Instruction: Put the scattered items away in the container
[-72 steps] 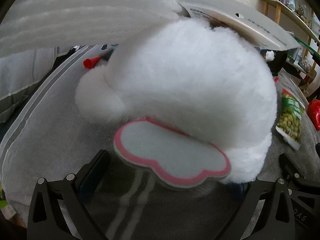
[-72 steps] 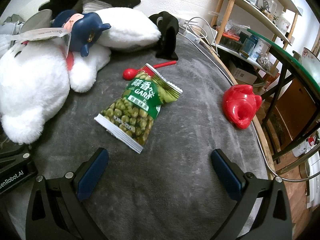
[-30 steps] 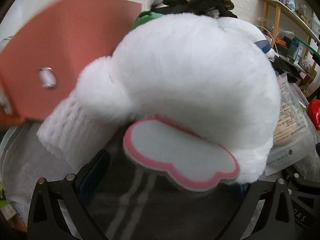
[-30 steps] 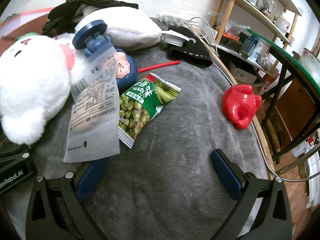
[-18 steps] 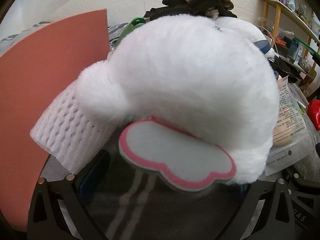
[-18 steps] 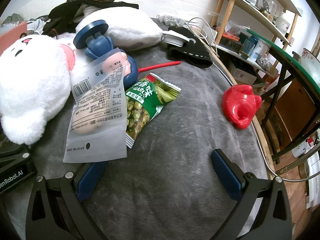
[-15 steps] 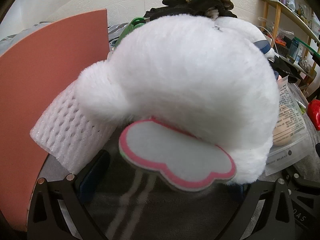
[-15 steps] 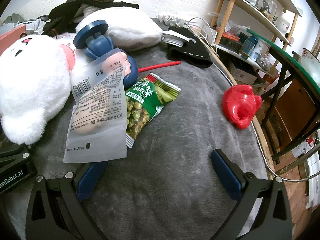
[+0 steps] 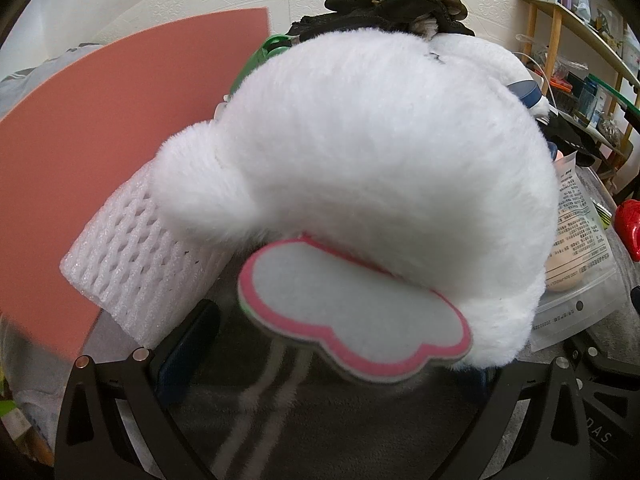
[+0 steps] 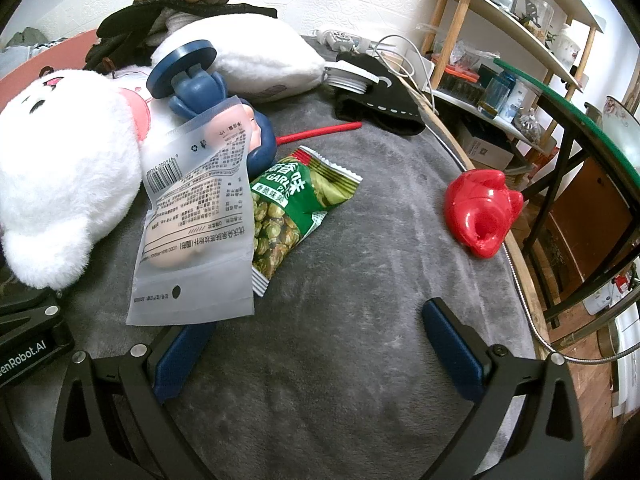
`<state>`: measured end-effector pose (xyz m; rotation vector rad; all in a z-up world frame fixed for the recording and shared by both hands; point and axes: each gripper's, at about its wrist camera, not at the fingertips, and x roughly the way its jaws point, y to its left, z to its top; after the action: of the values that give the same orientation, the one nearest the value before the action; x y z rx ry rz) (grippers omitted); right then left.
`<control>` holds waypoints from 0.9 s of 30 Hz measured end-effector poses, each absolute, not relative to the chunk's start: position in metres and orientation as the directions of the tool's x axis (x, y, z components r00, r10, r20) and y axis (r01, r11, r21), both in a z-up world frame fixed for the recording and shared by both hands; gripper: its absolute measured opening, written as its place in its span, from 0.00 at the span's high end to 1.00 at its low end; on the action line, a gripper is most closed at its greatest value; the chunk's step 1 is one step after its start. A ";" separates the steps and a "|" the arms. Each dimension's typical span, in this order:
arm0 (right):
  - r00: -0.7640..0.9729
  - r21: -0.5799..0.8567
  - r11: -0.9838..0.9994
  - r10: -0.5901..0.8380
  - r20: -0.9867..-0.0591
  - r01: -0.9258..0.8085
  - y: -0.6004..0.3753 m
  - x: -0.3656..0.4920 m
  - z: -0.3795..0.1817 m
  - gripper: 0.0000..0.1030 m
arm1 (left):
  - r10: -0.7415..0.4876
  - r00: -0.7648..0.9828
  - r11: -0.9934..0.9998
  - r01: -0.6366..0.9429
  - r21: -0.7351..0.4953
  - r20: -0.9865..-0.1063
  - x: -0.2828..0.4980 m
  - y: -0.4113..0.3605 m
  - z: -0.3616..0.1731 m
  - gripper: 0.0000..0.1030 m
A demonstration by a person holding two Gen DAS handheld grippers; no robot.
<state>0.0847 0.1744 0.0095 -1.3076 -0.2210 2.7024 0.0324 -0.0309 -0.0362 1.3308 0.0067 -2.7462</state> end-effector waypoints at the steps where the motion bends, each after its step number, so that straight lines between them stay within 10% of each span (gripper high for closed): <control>1: -0.616 -0.188 -0.981 0.181 -0.767 -0.054 0.174 0.085 0.009 0.00 | -0.078 -0.616 -0.996 0.083 0.035 -0.784 0.031 -0.039 -0.036 0.00; 27: -0.616 -0.188 -0.981 0.181 -0.767 -0.054 0.175 0.085 0.010 0.00 | -0.079 -0.617 -0.996 0.084 0.035 -0.783 0.042 -0.032 -0.041 0.00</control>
<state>0.0846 0.1745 0.0097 -1.3075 -0.2203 2.7029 0.0419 -0.0318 -0.0406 1.3296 0.0082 -2.7459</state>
